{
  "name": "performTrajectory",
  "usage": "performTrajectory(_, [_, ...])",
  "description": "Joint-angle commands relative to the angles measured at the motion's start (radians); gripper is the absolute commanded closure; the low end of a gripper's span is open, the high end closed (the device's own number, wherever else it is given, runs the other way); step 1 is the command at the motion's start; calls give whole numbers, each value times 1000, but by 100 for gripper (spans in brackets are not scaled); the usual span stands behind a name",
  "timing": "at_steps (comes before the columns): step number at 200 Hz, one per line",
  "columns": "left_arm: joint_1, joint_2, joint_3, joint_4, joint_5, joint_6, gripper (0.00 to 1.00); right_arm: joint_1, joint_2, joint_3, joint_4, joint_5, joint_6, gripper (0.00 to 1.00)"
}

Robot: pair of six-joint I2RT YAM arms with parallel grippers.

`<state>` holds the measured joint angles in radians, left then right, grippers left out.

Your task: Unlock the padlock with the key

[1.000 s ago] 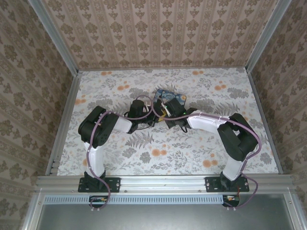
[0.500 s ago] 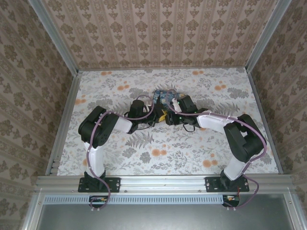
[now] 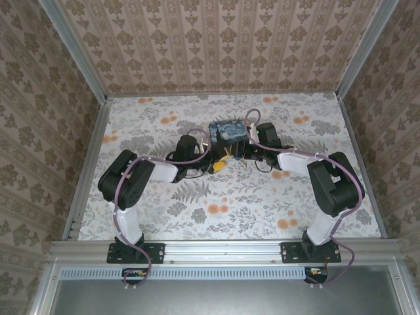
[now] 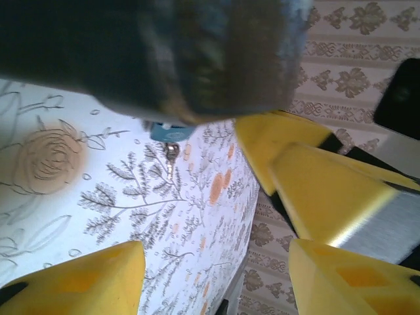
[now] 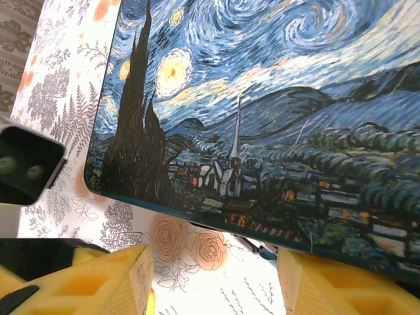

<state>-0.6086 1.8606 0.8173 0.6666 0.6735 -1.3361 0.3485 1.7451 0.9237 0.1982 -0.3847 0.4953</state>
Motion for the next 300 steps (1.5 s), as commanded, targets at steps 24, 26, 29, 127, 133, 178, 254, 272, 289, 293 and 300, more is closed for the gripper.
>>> performTrajectory(24, [12, -81, 25, -146, -17, 124, 33, -32, 68, 29, 98, -91, 51, 45])
performTrajectory(26, [13, -84, 27, -152, -19, 129, 33, -34, 70, 28, 103, -94, 53, 45])
performTrajectory(29, [15, -87, 31, -165, -22, 138, 32, -35, 69, 29, 107, -102, 54, 45])
performTrajectory(127, [107, -191, 175, -499, -131, 383, 9, -66, 3, -92, 31, -103, -122, 58])
performTrajectory(133, [113, -195, 185, -517, -137, 394, 8, -68, 7, -88, 23, -100, -135, 60])
performTrajectory(178, [141, -203, 224, -570, -145, 430, 7, -71, 48, -46, -40, -69, -204, 60])
performTrajectory(254, [142, -195, 225, -566, -135, 422, 7, -68, 114, 15, -55, -83, -207, 60])
performTrajectory(272, [144, -191, 225, -562, -134, 419, 7, -68, 128, 31, -62, -90, -207, 60])
performTrajectory(289, [146, -187, 226, -555, -131, 415, 7, -64, 140, 43, -68, -95, -209, 61])
performTrajectory(293, [146, -186, 226, -553, -130, 413, 7, -65, 141, 44, -69, -95, -209, 61])
performTrajectory(300, [145, -182, 228, -551, -129, 413, 7, -62, 144, 47, -71, -97, -210, 63])
